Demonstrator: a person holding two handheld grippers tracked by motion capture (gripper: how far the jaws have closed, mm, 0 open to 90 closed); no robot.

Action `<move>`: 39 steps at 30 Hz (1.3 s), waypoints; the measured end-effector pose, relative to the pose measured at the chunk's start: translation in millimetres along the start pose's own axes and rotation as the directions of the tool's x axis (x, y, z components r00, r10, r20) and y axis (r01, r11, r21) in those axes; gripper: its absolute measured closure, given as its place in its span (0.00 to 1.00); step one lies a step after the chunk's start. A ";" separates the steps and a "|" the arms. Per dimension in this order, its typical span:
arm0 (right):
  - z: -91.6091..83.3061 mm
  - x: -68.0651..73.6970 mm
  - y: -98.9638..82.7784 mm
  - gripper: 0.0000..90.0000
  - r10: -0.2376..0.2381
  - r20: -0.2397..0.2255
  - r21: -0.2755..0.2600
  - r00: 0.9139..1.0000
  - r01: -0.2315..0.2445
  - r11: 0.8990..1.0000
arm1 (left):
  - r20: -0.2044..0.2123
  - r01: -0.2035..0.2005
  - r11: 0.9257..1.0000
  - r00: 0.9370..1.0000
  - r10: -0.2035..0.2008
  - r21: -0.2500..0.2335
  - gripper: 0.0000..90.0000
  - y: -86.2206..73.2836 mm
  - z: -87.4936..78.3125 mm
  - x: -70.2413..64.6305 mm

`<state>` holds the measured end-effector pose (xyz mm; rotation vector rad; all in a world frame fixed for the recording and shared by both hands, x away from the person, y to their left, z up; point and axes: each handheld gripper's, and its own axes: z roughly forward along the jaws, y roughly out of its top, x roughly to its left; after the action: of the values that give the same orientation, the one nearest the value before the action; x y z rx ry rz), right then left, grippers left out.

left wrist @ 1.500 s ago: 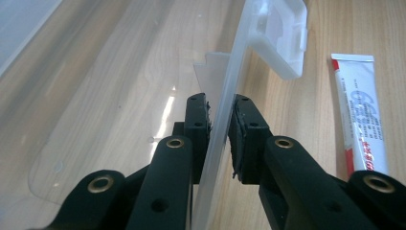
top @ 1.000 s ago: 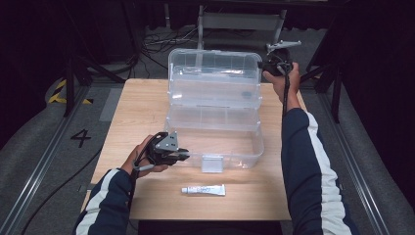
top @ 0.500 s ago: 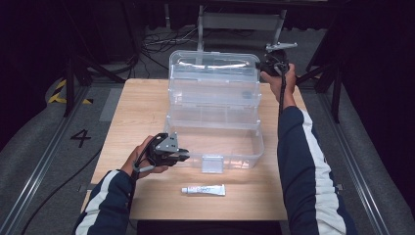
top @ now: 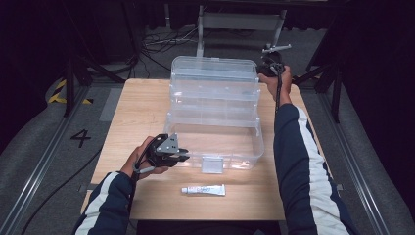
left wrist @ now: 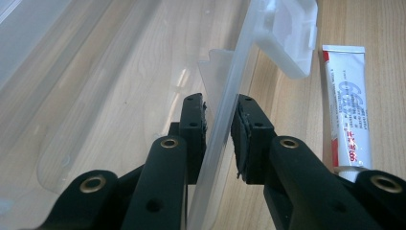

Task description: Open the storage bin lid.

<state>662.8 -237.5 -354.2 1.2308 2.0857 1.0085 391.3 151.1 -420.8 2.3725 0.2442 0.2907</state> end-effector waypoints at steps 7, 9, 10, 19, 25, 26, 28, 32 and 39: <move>16.6 -4.4 -8.9 0.89 0.033 -0.014 0.038 0.999 -0.033 0.999 | 0.008 0.002 1.000 1.000 -0.002 -0.005 0.84 -0.5 -0.1 0.7; 20.2 -4.7 -10.8 0.89 0.035 -0.016 0.044 0.999 -0.034 0.998 | 0.006 0.004 1.000 1.000 -0.004 -0.007 0.84 -0.6 -0.1 0.4; 21.5 -4.9 -11.6 0.89 0.036 -0.016 0.047 0.999 -0.036 0.998 | 0.006 0.004 1.000 1.000 -0.004 -0.006 0.84 -0.6 -0.1 0.4; 25.0 -5.2 -13.4 0.89 0.027 -0.014 0.058 1.000 -0.026 0.998 | 0.013 0.008 1.000 1.000 -0.008 -0.013 0.84 -1.2 -0.1 1.0; 26.1 -6.0 -14.1 0.88 0.022 -0.014 0.062 1.000 -0.021 0.998 | 0.012 0.013 1.000 1.000 -0.013 -0.014 0.84 -1.5 -0.1 0.9; 26.0 -6.2 -13.7 0.88 0.016 -0.017 0.064 1.000 -0.015 0.998 | 0.014 0.017 1.000 1.000 -0.016 -0.014 0.84 -1.8 -0.1 1.0; 26.0 -6.9 -13.7 0.88 0.011 -0.022 0.067 1.000 -0.009 0.998 | 0.021 0.022 1.000 1.000 -0.022 -0.019 0.84 -2.2 0.1 1.6; 26.4 -8.3 -15.1 0.87 0.023 -0.032 0.059 0.999 -0.022 0.998 | 0.024 0.028 0.999 0.999 -0.027 -0.026 0.84 -2.7 0.5 2.0; 18.6 -7.2 -15.6 0.87 0.017 -0.024 0.051 1.000 -0.016 0.999 | 0.033 0.036 0.999 0.999 -0.035 -0.037 0.84 -4.0 0.8 2.9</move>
<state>671.8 -242.5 -377.3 1.2680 2.1352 0.9886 394.0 154.2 -423.7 2.3315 0.2635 0.2381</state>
